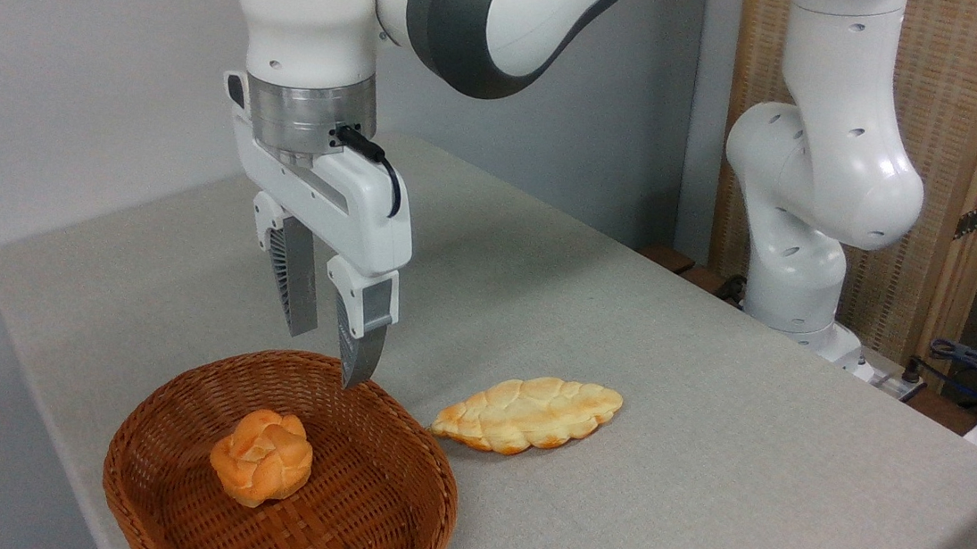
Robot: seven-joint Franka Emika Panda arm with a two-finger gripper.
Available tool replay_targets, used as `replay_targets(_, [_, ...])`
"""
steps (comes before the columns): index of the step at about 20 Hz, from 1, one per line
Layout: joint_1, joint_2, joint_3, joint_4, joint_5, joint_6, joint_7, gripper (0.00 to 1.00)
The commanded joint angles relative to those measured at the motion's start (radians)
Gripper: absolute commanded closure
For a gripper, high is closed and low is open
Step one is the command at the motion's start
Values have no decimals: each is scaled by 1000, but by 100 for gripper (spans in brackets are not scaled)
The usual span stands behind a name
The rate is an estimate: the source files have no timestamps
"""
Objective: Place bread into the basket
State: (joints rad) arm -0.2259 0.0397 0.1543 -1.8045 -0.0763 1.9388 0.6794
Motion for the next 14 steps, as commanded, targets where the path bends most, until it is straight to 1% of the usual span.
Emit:
replay_targets(1, [-7,0,10,14,12,-14,-21,0])
replay_targets(12, [-7,0,11,10,15,-23,-11,0])
replay_targets(14, [-9,-7,11,1,17,-47,-5,0])
